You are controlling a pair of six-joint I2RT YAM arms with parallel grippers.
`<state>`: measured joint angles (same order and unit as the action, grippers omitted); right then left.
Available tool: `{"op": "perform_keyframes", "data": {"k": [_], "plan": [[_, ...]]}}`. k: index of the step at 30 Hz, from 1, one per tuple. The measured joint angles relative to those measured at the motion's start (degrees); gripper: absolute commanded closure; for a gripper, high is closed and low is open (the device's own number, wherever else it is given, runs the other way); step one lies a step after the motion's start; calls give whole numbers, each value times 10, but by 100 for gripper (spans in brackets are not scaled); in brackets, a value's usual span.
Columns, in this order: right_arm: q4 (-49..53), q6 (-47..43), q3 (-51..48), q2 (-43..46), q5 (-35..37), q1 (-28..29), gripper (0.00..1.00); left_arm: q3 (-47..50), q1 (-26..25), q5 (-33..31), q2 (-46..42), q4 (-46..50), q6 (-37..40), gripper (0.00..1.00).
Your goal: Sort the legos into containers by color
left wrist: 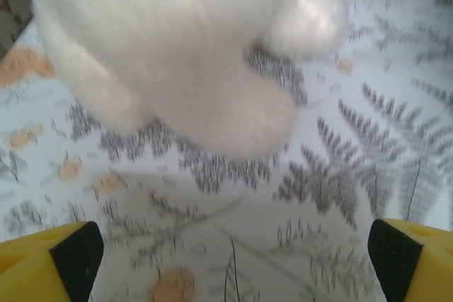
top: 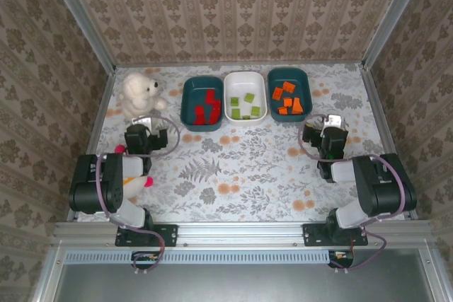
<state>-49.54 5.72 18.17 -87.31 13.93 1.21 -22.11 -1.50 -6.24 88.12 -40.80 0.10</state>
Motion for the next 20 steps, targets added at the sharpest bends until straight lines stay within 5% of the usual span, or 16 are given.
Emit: {"op": "perform_keyframes", "data": {"k": [20], "plan": [[-4,-23,36,-5,-16,10,0,0,-1,-2,2,-74,7,0]]}}
